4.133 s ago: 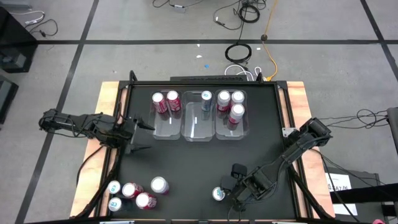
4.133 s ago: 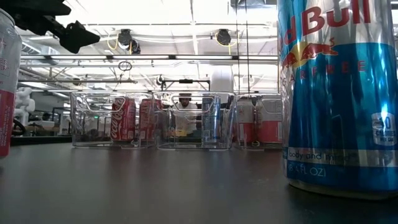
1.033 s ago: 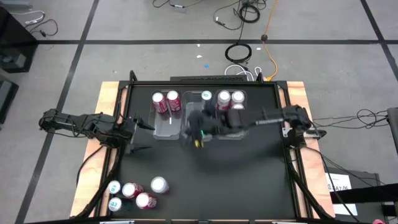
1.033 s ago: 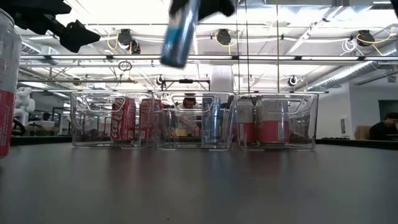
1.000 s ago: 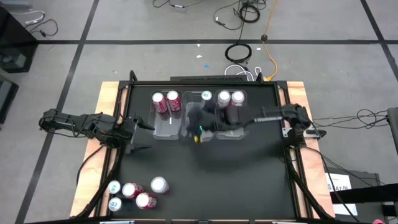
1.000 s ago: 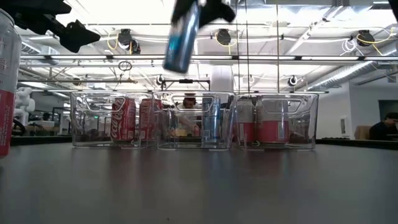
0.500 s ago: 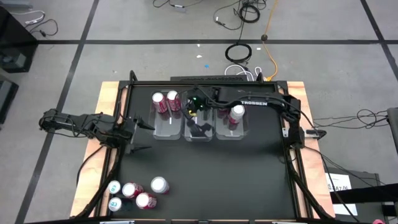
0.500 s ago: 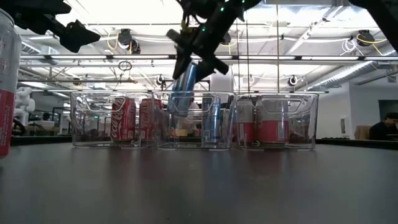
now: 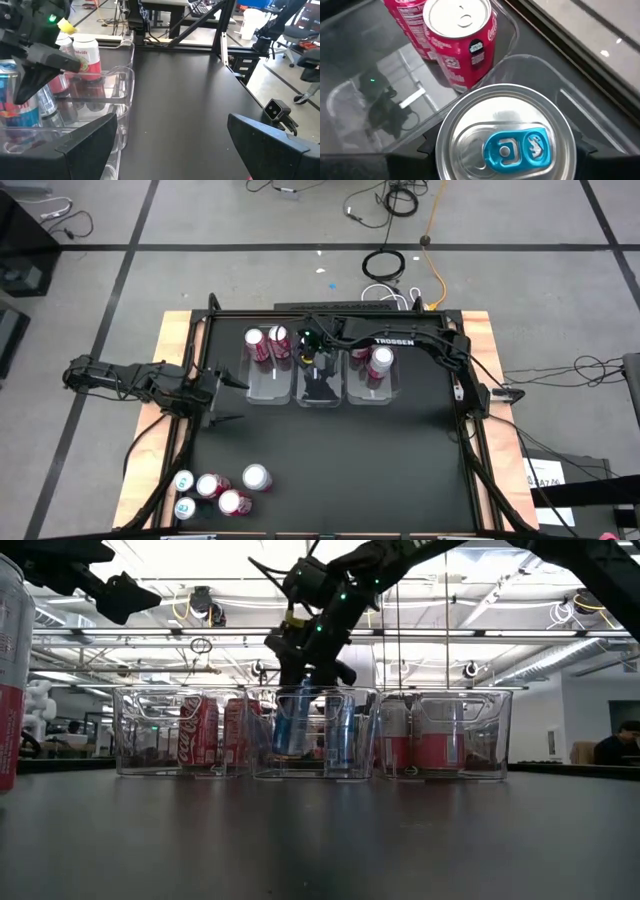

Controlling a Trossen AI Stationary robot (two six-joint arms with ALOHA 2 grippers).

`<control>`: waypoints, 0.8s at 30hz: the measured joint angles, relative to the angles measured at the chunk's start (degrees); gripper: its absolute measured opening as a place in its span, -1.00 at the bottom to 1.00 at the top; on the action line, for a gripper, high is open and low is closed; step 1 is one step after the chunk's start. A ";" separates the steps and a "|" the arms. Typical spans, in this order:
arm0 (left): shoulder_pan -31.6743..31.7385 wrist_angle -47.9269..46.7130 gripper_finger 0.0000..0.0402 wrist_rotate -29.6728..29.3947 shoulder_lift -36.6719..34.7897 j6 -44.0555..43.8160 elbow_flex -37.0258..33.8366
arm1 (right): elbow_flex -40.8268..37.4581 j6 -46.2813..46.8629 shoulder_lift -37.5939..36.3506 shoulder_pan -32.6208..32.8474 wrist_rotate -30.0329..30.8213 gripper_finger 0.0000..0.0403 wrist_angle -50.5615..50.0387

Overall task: Sort soda cans
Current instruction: Put the blue soda can into the center transparent bin

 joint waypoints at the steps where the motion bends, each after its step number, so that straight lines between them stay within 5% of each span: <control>1: -0.01 -0.02 0.92 0.00 -0.01 -0.02 0.00 | 0.00 -1.03 0.36 -0.16 0.10 0.15 0.07; 24: -0.02 0.00 0.92 0.00 0.15 -0.02 0.00 | 0.02 -23.46 1.48 -0.38 -3.52 0.16 0.15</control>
